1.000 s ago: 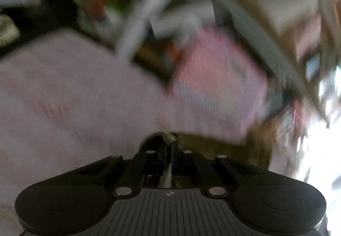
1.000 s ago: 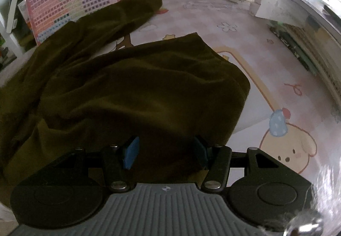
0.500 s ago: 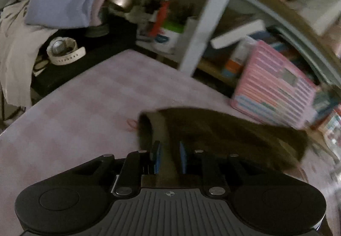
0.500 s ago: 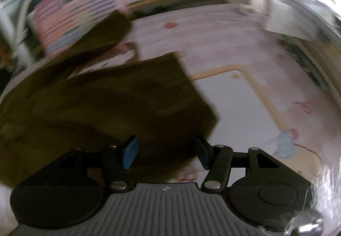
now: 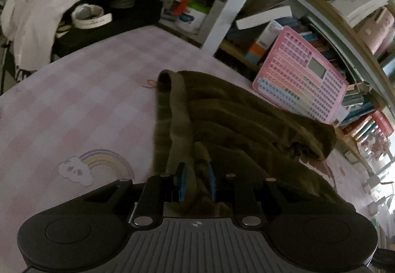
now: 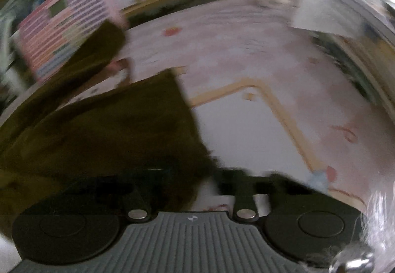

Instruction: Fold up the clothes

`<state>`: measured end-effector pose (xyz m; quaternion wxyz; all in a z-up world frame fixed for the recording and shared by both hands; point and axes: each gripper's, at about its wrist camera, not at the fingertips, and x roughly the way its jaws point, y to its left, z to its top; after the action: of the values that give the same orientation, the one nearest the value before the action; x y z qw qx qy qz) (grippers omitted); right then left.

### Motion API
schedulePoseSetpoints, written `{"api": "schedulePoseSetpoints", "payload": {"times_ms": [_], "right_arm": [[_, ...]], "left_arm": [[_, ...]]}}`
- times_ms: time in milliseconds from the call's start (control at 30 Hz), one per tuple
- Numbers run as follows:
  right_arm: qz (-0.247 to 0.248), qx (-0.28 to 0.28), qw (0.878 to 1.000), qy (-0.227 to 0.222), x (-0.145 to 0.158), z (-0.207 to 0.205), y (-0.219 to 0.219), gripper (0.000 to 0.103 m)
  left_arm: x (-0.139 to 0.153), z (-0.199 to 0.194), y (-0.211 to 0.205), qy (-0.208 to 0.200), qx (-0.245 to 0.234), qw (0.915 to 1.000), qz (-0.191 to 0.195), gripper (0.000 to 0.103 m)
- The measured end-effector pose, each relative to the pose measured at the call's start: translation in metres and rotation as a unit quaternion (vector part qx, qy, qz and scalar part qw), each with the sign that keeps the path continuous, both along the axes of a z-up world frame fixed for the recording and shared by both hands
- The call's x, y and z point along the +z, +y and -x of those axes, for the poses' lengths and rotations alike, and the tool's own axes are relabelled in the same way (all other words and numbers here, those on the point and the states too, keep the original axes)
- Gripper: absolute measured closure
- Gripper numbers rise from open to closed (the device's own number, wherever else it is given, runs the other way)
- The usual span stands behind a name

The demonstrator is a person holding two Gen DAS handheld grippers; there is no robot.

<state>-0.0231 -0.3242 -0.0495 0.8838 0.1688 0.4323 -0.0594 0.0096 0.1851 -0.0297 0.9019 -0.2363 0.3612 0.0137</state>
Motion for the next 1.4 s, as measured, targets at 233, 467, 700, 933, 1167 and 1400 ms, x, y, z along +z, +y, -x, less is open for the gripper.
{"api": "schedulePoseSetpoints", "payload": {"times_ms": [233, 467, 700, 933, 1167, 1400], "right_arm": [[-0.028, -0.049, 0.996, -0.064, 0.052, 0.017, -0.019, 0.078], [-0.027, -0.068, 0.997, -0.028, 0.027, 0.019, -0.024, 0.05], [-0.026, -0.071, 0.997, 0.001, 0.003, 0.019, -0.015, 0.053], [0.041, -0.038, 0.998, 0.02, -0.011, 0.016, -0.002, 0.074], [0.072, 0.016, 0.996, 0.044, -0.011, 0.023, 0.014, 0.077], [0.097, 0.094, 0.99, 0.046, -0.014, 0.041, 0.07, 0.077]], "left_arm": [[-0.003, 0.01, -0.001, 0.022, -0.004, 0.9997, 0.005, 0.072], [-0.019, 0.021, 0.011, 0.068, 0.054, 0.9913, 0.099, 0.066], [-0.043, 0.023, 0.019, 0.092, 0.125, 0.9639, 0.217, 0.061], [-0.045, 0.009, 0.017, 0.071, 0.102, 0.9699, 0.21, 0.089], [-0.015, 0.026, 0.036, 0.035, 0.07, 0.9895, 0.122, 0.093], [-0.035, 0.045, 0.069, 0.064, 0.123, 0.984, 0.112, 0.093]]}}
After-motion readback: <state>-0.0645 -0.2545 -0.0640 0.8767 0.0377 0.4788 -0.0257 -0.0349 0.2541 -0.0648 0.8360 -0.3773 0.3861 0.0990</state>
